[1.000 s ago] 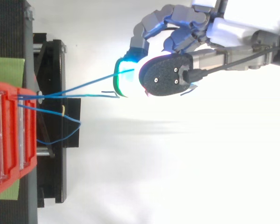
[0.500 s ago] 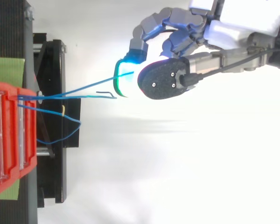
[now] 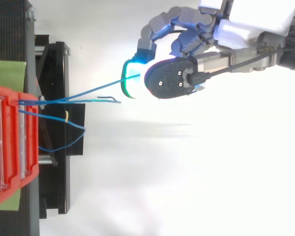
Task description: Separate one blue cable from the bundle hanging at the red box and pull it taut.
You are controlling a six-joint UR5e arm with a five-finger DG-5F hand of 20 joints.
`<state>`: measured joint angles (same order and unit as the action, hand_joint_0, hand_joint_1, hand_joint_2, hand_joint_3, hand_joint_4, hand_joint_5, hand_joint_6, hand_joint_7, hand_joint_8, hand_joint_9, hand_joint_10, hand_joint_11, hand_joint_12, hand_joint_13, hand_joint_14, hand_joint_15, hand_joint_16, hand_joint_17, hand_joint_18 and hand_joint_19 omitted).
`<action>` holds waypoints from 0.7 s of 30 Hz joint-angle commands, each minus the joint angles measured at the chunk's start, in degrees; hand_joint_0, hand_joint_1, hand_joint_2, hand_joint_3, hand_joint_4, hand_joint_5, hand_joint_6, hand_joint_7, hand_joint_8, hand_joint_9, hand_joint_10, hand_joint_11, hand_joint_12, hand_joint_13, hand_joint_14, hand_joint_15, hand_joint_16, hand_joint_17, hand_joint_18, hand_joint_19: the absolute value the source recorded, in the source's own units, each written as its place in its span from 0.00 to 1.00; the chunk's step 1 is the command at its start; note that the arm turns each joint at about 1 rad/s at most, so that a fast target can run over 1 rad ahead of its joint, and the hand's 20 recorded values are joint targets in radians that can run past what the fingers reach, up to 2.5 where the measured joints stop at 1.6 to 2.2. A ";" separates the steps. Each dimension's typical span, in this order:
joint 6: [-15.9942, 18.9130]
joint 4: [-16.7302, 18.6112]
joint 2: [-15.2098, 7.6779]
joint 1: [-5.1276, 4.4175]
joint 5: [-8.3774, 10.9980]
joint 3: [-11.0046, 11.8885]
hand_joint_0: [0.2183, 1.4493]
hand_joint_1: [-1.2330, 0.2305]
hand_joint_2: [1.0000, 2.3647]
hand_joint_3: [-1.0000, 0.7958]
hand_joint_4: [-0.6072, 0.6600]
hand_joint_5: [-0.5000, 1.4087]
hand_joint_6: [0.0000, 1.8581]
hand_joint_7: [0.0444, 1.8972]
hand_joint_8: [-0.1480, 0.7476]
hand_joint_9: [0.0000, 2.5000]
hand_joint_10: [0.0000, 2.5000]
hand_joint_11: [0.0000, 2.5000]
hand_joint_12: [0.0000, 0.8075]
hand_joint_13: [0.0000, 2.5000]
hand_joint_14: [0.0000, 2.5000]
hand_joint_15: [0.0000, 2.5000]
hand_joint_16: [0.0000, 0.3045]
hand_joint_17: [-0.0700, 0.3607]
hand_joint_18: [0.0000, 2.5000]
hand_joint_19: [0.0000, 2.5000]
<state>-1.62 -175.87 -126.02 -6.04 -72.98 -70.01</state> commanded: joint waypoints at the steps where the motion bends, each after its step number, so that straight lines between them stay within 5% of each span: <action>1: 0.74 -0.09 -0.10 0.06 0.03 -0.04 0.28 0.48 0.00 0.28 0.55 0.14 0.43 0.46 0.48 0.31 0.41 0.55 0.42 0.37 0.01 0.35 0.14 0.38 0.25 0.20; 21: 2.41 -0.44 -0.10 1.12 -0.41 0.05 0.32 0.46 0.01 0.32 0.55 0.13 0.47 0.46 0.47 0.31 0.41 0.54 0.41 0.38 0.01 0.35 0.13 0.38 0.25 0.21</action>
<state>0.73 -176.33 -126.14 -4.95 -73.36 -70.02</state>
